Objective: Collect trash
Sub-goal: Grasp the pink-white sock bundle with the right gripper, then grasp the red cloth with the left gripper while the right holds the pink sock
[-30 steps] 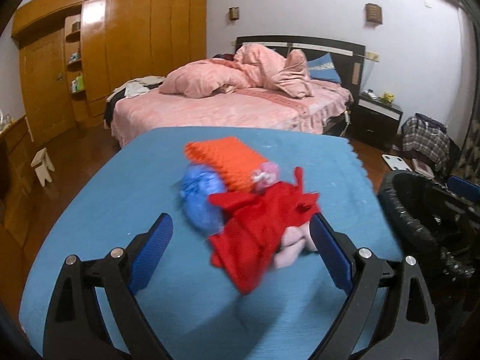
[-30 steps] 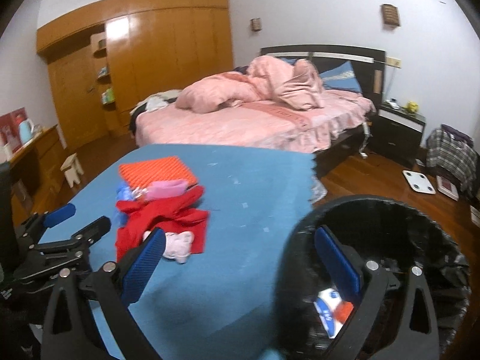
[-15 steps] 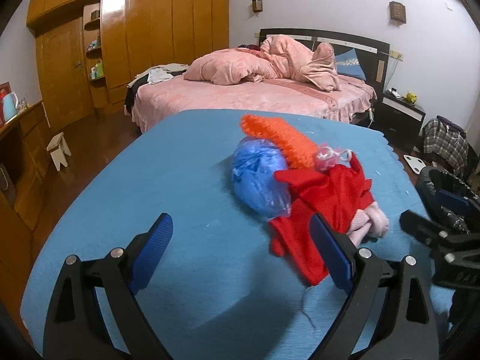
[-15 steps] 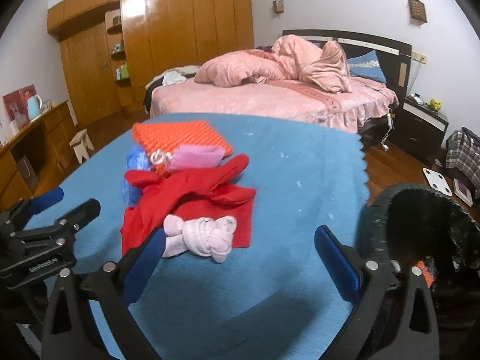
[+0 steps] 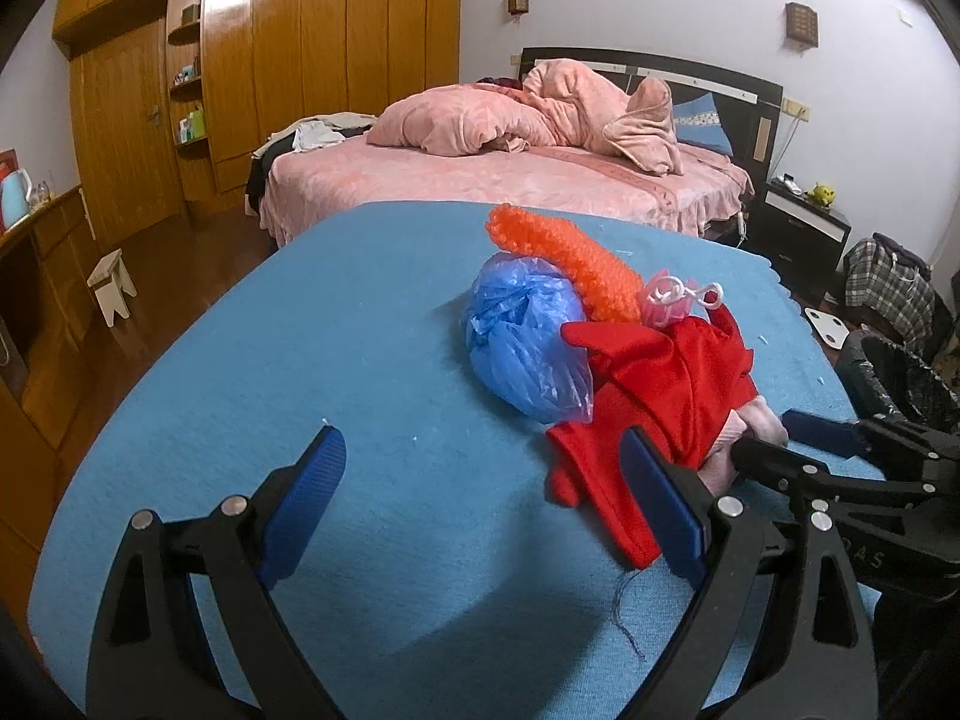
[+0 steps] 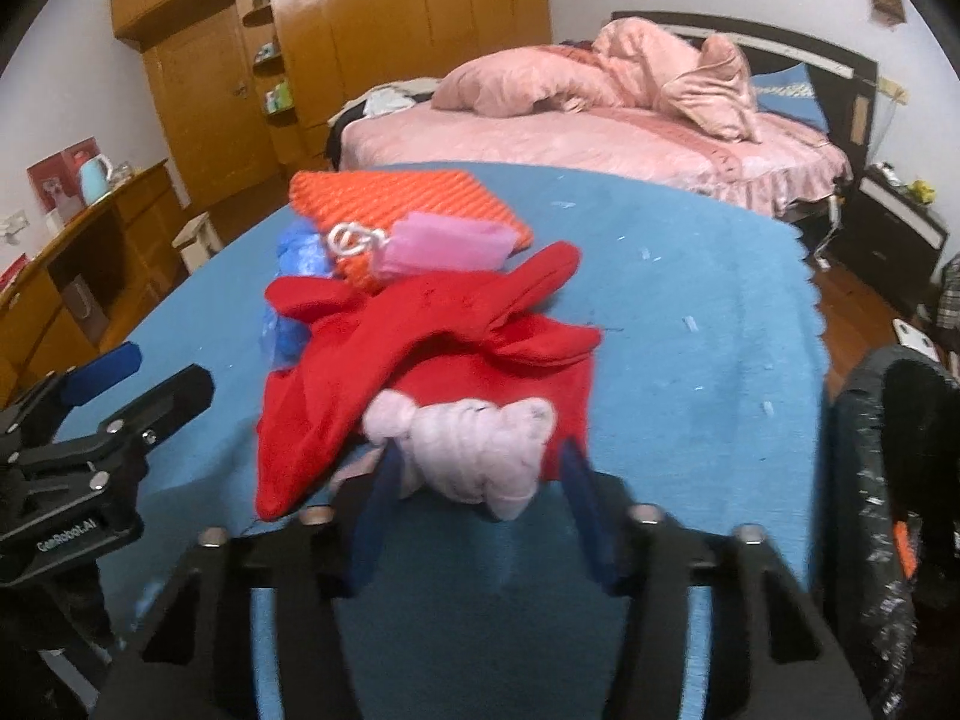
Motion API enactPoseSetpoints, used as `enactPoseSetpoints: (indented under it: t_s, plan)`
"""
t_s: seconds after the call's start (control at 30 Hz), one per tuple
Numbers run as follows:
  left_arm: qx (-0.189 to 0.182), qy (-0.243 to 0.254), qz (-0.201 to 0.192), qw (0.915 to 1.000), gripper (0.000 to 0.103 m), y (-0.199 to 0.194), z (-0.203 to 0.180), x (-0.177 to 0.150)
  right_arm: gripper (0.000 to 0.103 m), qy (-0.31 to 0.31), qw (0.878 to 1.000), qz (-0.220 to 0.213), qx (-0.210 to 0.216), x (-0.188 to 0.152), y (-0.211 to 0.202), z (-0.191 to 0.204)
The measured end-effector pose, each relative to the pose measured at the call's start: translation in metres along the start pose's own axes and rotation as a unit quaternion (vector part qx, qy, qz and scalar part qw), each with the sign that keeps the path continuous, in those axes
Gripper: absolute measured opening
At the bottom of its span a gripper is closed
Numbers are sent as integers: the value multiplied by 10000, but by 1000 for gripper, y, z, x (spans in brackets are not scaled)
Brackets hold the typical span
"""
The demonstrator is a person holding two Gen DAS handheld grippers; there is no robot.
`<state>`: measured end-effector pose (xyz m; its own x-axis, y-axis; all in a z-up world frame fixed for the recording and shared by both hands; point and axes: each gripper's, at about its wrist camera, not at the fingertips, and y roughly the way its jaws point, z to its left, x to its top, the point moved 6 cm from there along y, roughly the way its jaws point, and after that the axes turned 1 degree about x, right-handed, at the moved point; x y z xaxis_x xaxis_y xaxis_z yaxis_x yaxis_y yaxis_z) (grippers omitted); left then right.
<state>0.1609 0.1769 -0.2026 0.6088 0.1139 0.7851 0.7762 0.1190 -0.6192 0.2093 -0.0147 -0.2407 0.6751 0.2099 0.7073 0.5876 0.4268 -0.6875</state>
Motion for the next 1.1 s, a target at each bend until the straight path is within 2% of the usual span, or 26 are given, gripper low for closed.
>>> enactPoseSetpoints:
  t_s: [0.2,0.4,0.57,0.7,0.77,0.87,1.03,1.1]
  plan:
    - [-5,25,-10,10000,90,0,-3,0,40,102,9999,-88,49,-1,-8,-1]
    - [-130,58,-80,9999,90,-3,-17,1,40,151,9995,-256,-118,1,-29,-13]
    - [-320,152,-83,9993,83,-2,-36,0,40,249,9986,-292,-353,1,-41,-30]
    - [-517,205,-45,9984,75,3,-57,1,40,358,9979,-303,-446,2,-43,-43]
    - [-571,236,-13,9981,70,6,-65,1,40,374,9978,-308,-461,2,-43,-45]
    - [-623,308,93,9975,56,14,-75,0,40,375,9978,-304,-460,2,-42,-46]
    - [-635,431,258,9967,24,24,-88,-2,40,388,9979,-274,-448,-1,-42,-46]
    - [-606,433,226,9970,18,22,-88,-2,40,402,9979,-274,-432,-1,-42,-47]
